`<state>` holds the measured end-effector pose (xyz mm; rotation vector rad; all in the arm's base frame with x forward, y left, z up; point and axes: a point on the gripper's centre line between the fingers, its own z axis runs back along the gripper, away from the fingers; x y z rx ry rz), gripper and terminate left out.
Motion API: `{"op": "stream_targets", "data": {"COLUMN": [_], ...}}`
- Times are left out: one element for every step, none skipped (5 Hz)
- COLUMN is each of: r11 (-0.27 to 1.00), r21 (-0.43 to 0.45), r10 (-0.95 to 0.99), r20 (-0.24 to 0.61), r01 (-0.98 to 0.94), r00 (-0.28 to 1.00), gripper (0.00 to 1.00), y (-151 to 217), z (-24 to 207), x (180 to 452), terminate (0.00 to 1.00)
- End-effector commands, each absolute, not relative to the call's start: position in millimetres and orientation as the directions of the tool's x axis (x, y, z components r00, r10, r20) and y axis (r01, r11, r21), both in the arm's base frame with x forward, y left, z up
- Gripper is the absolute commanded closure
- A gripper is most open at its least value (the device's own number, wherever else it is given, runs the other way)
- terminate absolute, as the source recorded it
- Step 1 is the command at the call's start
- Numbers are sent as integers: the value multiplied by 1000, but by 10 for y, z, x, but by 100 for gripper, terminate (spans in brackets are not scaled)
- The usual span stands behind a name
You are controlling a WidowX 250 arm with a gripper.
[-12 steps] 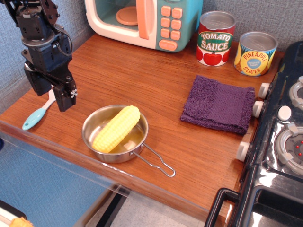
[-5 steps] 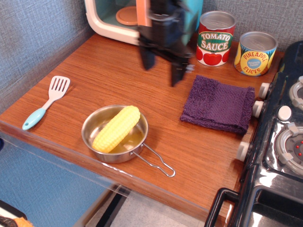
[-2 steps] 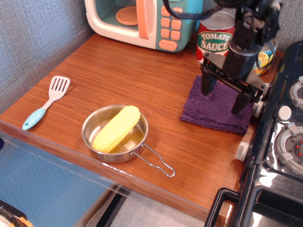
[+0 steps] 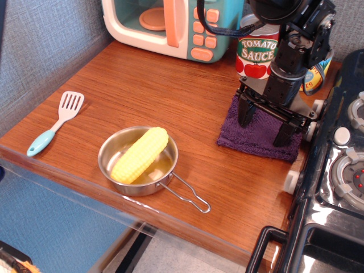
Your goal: Move the towel and place directly in front of microwave
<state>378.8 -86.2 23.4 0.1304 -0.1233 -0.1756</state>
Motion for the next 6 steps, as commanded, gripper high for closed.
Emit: {"op": "stream_targets", "data": {"r11": [986, 974, 964, 960, 972, 983], "r21": [136, 193, 228, 240, 206, 155], "r10": [-115, -130, -147, -150, -116, -97], "r20": [104, 60, 34, 4, -12, -8], "r01": [100, 116, 135, 145, 116, 97], "r00": [988, 990, 989, 989, 993, 995], "gripper": [0, 0, 0, 0, 0, 0], "y": [-593, -451, -346, -137, 89, 226], "z": [151, 3, -82, -215, -311, -359], "x": [3819, 3742, 3699, 3631, 3570, 3543], "terminate": [0, 0, 0, 0, 0, 0]}}
